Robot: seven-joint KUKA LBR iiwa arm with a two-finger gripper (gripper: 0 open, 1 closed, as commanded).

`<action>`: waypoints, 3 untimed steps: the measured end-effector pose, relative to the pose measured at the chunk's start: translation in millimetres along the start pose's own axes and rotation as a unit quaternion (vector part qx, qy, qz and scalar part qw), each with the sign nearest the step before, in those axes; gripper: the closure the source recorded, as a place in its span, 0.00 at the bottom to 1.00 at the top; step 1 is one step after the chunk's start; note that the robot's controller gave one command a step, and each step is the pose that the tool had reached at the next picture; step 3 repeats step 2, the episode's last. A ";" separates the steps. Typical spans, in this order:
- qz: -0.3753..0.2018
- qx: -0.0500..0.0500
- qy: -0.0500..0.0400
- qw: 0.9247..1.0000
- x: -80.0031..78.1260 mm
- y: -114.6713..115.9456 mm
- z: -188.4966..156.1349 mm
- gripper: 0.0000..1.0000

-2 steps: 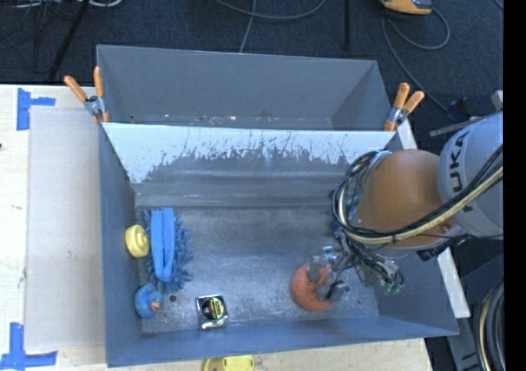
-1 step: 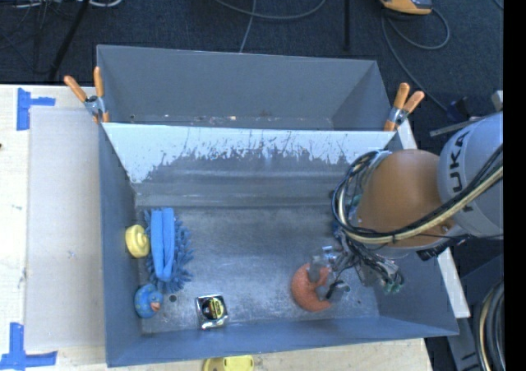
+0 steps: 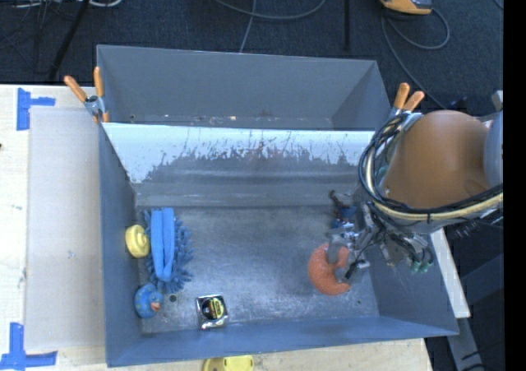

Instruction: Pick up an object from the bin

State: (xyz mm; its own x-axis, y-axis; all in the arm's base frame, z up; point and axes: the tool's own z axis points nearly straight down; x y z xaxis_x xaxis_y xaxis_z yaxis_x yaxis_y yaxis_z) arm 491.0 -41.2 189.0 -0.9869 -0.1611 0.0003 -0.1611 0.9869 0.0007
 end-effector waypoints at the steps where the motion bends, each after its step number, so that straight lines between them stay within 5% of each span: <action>1: 0.001 0.000 0.000 1.000 0.0 -0.1 0.0 1.00; 2: 0.013 0.000 -0.001 1.000 0.5 -17.8 -106.9 1.00; 3: 0.013 0.000 -0.001 1.000 0.5 -17.8 -106.9 1.00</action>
Offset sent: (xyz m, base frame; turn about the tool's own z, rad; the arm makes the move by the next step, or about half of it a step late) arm 0.0017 -0.0178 0.1072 0.0213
